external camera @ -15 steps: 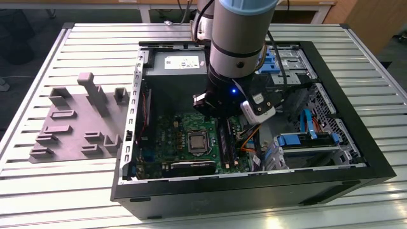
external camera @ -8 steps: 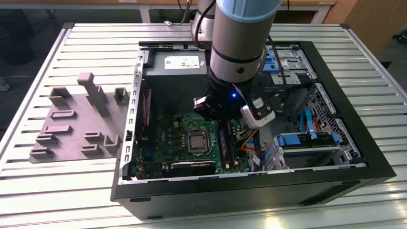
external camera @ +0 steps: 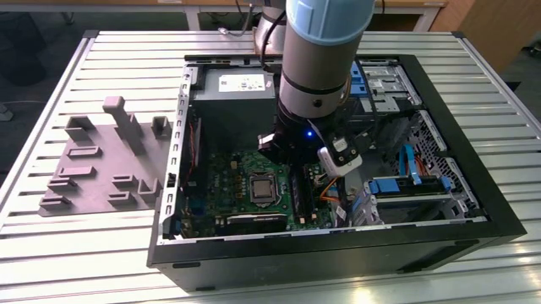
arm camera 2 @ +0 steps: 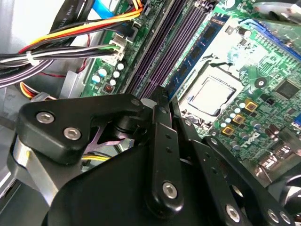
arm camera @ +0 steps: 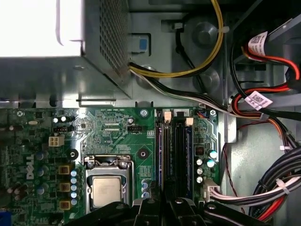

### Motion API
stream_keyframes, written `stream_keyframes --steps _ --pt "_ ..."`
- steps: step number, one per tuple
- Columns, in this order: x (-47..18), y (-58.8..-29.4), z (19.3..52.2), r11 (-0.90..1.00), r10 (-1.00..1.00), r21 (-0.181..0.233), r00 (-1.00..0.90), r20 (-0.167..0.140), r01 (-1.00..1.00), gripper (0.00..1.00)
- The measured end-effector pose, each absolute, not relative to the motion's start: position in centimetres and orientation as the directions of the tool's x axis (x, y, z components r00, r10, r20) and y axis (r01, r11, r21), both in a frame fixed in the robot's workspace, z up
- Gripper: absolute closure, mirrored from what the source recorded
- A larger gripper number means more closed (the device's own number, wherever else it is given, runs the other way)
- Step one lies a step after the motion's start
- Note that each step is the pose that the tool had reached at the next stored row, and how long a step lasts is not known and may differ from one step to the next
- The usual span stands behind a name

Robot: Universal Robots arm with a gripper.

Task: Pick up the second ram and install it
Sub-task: 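Insert the second ram into the second slot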

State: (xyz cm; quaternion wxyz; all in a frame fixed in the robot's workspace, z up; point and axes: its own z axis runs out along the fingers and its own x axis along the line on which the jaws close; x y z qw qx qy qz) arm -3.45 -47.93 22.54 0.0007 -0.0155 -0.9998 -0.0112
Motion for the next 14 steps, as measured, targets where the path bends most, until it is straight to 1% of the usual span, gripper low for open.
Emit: stream_keyframes --steps 14 --pt "-2.66 -47.92 21.79 0.999 0.030 0.022 -1.000 0.007 0.030 0.85"
